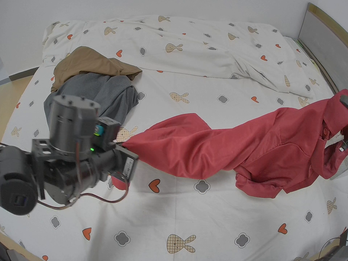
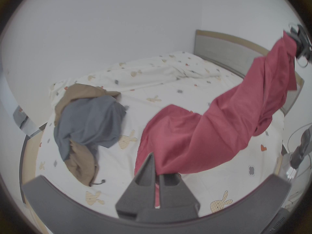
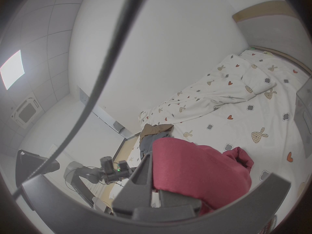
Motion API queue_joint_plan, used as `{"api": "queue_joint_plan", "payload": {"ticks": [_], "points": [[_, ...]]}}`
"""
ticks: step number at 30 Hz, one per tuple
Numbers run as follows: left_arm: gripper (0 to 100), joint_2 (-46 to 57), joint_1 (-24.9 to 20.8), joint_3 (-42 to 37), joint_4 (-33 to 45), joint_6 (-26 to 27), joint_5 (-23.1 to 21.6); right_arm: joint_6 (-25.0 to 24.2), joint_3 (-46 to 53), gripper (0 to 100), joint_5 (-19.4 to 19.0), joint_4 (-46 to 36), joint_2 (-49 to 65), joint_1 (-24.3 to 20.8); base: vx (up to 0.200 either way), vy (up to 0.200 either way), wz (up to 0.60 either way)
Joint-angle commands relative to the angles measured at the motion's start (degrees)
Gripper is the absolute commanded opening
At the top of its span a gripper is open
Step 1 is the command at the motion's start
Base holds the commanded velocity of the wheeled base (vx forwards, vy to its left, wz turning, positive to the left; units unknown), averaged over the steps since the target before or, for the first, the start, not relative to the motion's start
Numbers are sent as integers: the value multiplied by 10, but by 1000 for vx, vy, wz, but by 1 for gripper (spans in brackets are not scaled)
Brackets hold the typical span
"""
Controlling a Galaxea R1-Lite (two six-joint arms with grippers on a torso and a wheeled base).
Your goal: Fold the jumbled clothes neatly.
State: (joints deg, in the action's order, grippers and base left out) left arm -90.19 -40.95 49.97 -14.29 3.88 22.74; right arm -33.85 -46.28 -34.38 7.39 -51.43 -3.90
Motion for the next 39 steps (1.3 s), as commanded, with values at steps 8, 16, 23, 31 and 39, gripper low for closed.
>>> {"api": "queue_joint_plan", "payload": {"ticks": [8,16,23,31,39], "points": [[0,240,36,73,184,-26,0,195,21,0,6,-92,41,40,0,0,0],[0,235,40,214,441,-185,-1,307,15,0,204,-124,-4,41,0,0,0],[0,234,44,278,508,-217,0,296,-32,0,306,-132,17,-12,0,0,0],[0,255,29,298,568,-219,-1,288,-41,0,301,-178,121,-28,0,0,0],[0,276,-41,256,567,-219,-3,310,-42,0,301,-265,216,-23,0,0,0]]}}
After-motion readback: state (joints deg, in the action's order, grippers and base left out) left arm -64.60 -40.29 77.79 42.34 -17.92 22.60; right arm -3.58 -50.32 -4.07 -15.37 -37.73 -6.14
